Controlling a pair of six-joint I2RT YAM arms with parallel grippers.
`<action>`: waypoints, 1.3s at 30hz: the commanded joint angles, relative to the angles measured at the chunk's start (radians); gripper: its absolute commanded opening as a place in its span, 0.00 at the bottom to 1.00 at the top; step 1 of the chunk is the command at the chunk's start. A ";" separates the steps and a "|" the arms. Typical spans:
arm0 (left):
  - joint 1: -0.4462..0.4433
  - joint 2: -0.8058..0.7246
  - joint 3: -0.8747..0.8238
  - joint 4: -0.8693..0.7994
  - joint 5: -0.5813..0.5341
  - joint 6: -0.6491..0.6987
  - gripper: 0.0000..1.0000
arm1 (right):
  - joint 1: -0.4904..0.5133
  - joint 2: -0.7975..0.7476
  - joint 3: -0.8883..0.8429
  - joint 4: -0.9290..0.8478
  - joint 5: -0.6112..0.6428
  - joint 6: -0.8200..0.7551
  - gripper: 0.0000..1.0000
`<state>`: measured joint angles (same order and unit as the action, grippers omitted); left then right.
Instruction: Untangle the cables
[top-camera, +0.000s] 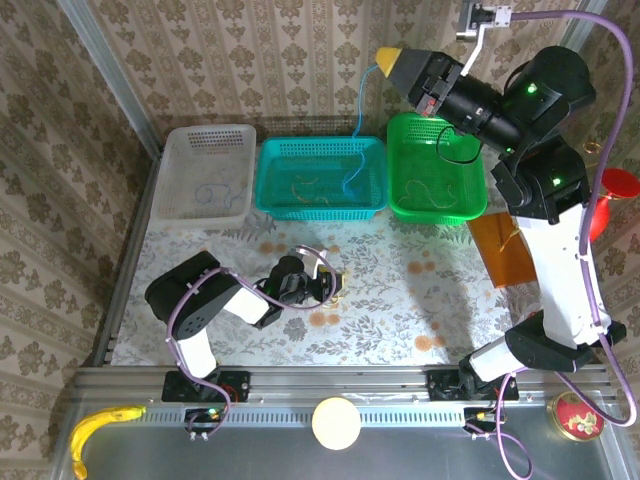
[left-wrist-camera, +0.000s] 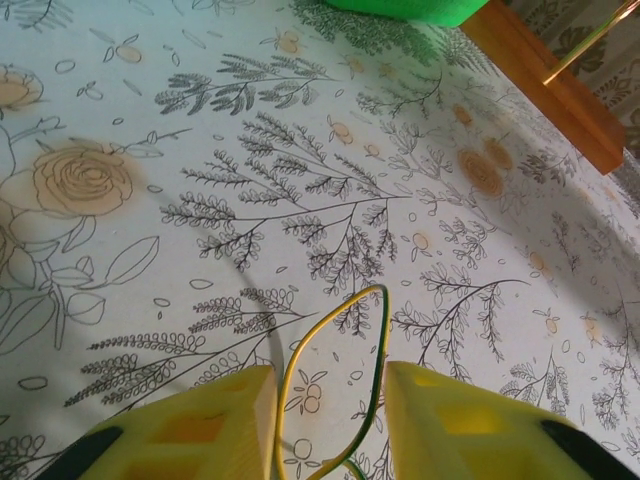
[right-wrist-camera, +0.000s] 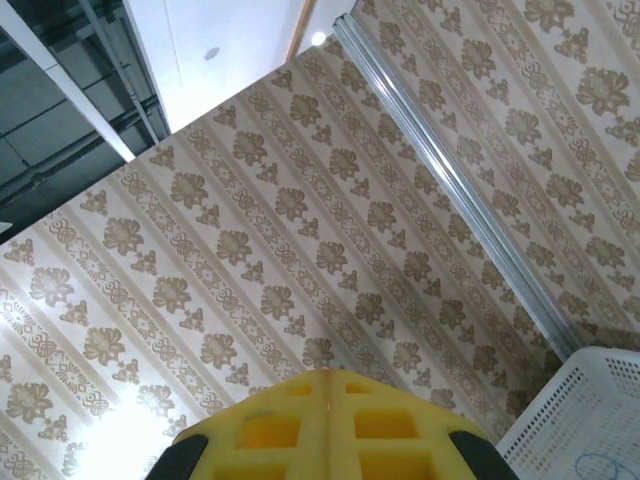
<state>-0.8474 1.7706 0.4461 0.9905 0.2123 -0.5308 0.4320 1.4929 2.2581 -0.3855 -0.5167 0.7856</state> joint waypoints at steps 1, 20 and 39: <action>0.001 -0.053 -0.014 0.022 0.015 -0.017 0.41 | -0.005 -0.031 -0.082 -0.003 -0.015 -0.008 0.00; 0.021 -0.815 0.179 -0.915 0.029 0.224 0.93 | -0.048 -0.207 -0.551 0.096 -0.031 -0.057 0.00; 0.042 -0.691 0.664 -1.065 0.175 0.356 0.93 | 0.022 -0.270 -0.700 0.016 -0.138 -0.158 0.00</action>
<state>-0.8150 1.0409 1.0634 -0.0784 0.3386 -0.2115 0.4412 1.2510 1.5738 -0.3481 -0.6155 0.6605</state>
